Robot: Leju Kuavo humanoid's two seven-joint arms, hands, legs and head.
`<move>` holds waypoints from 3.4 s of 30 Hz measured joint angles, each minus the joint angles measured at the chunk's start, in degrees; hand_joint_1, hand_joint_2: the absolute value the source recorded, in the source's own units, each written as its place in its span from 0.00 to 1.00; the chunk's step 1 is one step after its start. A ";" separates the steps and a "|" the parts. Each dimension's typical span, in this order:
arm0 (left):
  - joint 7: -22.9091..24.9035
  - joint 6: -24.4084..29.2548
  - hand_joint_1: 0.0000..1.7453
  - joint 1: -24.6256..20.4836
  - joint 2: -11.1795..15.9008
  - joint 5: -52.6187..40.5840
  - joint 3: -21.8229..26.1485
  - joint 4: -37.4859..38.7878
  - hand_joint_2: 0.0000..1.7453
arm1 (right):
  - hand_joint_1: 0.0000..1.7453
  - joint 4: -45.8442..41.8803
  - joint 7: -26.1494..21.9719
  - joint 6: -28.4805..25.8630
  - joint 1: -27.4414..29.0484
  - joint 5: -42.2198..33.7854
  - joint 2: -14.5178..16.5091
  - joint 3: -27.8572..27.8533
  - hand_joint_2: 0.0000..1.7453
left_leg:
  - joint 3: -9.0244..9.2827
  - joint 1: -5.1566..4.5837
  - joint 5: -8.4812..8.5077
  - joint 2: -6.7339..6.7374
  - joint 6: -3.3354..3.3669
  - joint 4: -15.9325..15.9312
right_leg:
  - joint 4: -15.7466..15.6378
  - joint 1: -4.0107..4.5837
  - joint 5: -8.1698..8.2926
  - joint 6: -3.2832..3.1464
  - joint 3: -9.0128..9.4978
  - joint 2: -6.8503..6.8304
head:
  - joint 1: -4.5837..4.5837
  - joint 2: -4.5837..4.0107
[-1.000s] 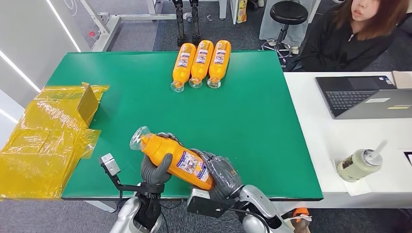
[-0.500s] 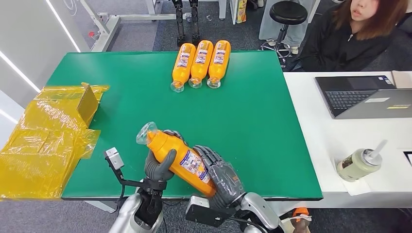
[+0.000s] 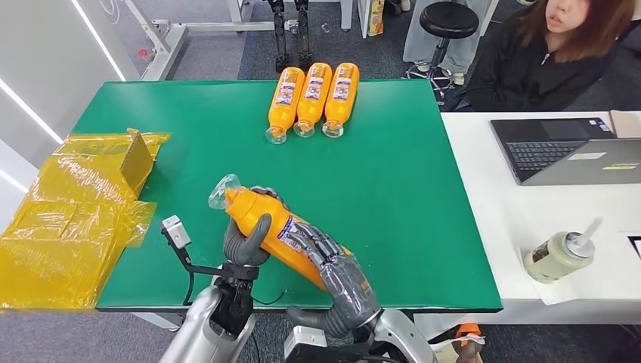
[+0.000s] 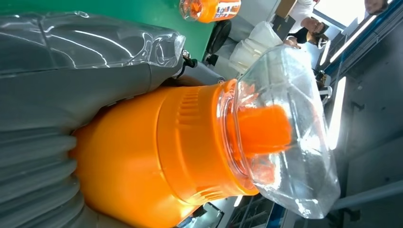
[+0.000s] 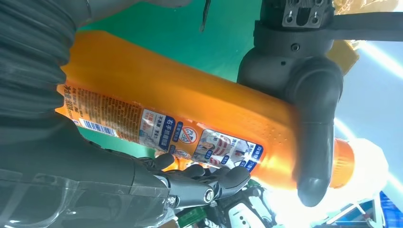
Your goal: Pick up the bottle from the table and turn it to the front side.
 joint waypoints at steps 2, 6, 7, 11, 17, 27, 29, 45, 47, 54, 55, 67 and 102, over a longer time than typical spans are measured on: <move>-0.01 0.03 1.00 -0.17 0.00 -0.02 0.00 0.19 1.00 | 0.00 -0.21 0.00 0.01 0.09 0.01 0.00 0.00 1.00 | 0.00 0.00 0.00 0.00 0.00 0.00 | 0.00 0.00 0.00 0.00 0.00 0.00 | -0.01 0.00; -1.59 3.44 1.00 -0.62 0.16 -3.61 0.00 0.39 1.00 | 0.00 -0.37 -0.02 -0.15 0.22 0.29 0.02 0.00 1.00 | -0.01 0.00 0.00 0.00 0.00 0.00 | 0.00 0.00 0.00 0.00 0.00 0.00 | 0.01 0.00; -2.67 6.98 1.00 -1.03 0.55 -7.50 0.00 0.34 1.00 | 0.00 -0.47 0.02 -0.21 0.29 0.61 0.05 0.00 1.00 | -0.01 0.01 0.00 0.00 0.00 0.00 | 0.00 0.00 0.00 0.00 0.00 0.00 | 0.01 0.00; -3.64 24.73 1.00 -3.33 4.25 -32.91 0.68 -3.10 1.00 | 0.00 -1.10 -0.66 -0.01 0.68 0.64 0.13 0.00 1.00 | 0.02 0.04 0.02 0.11 -0.03 -0.02 | 0.08 0.03 0.05 -0.09 -0.01 0.09 | -0.01 0.00; 2.59 28.44 1.00 -1.65 11.55 -63.51 5.36 -15.08 1.00 | 0.00 0.48 -4.85 -0.60 -0.43 -4.13 -0.97 0.00 1.00 | 0.07 0.06 0.04 0.12 -0.07 -0.09 | 0.12 0.05 0.00 -0.16 -0.02 0.12 | -0.01 0.00; 5.26 31.52 1.00 5.49 22.38 -73.92 8.21 -22.72 1.00 | 0.00 3.17 -8.51 -2.18 -0.94 -7.98 -5.03 -0.02 1.00 | 0.06 0.05 -0.01 0.12 -0.13 -0.09 | 0.08 0.05 -0.04 -0.16 -0.01 0.12 | 0.00 0.00; 6.37 32.26 1.00 7.30 24.21 -76.15 8.70 -24.21 1.00 | 0.00 3.80 -9.29 -2.83 -0.87 -8.72 -6.03 -0.02 1.00 | 0.06 0.05 -0.02 0.12 -0.14 -0.09 | 0.07 0.05 -0.05 -0.16 -0.02 0.12 | 0.01 0.00; 14.58 41.09 1.00 3.28 31.38 -99.90 10.17 -10.36 1.00 | 0.00 4.12 -9.93 -1.52 -2.08 -12.40 -9.29 0.00 1.00 | 0.10 0.08 0.05 0.07 -0.34 -0.09 | 0.11 0.05 0.01 -0.31 -0.02 0.03 | 0.01 0.00; 14.30 43.17 1.00 0.45 31.39 -100.41 10.16 -4.53 1.00 | 0.00 4.12 -9.82 -1.38 -2.47 -12.56 -9.53 0.00 1.00 | 0.13 0.08 0.06 0.08 -0.35 -0.09 | 0.12 0.05 0.03 -0.33 -0.02 0.07 | 0.01 0.00; 14.87 47.41 0.55 -4.65 31.51 -102.64 9.94 10.01 1.00 | 0.00 3.85 -10.84 -1.88 -1.58 -13.49 -12.05 0.03 1.00 | 0.12 0.07 0.00 0.12 -0.39 -0.08 | 0.11 0.05 -0.01 -0.31 -0.02 0.17 | 0.02 0.00; 14.67 48.49 0.31 -4.64 31.65 -102.26 9.94 11.50 1.00 | 0.00 3.74 -11.11 -2.05 -1.18 -13.43 -12.40 0.07 1.00 | 0.11 0.08 -0.03 0.16 -0.40 -0.09 | 0.11 0.05 -0.02 -0.32 -0.03 0.22 | 0.02 0.00; 13.70 53.89 0.00 -3.24 32.48 -101.54 9.99 19.61 1.00 | 0.00 6.48 -13.10 -1.74 -4.79 -15.47 -13.52 1.76 1.00 | 0.11 0.09 -0.07 0.32 -0.41 -0.09 | 0.13 0.05 -0.06 -0.37 -0.09 0.30 | 0.01 0.00; 0.72 51.68 0.00 -2.14 31.71 -85.66 11.98 5.24 1.00 | 0.00 15.07 -13.36 -4.13 -10.89 -20.00 -12.27 3.23 1.00 | 0.11 0.08 -0.08 0.28 -0.42 -0.08 | 0.11 0.05 -0.08 -0.36 -0.09 0.29 | 0.01 0.00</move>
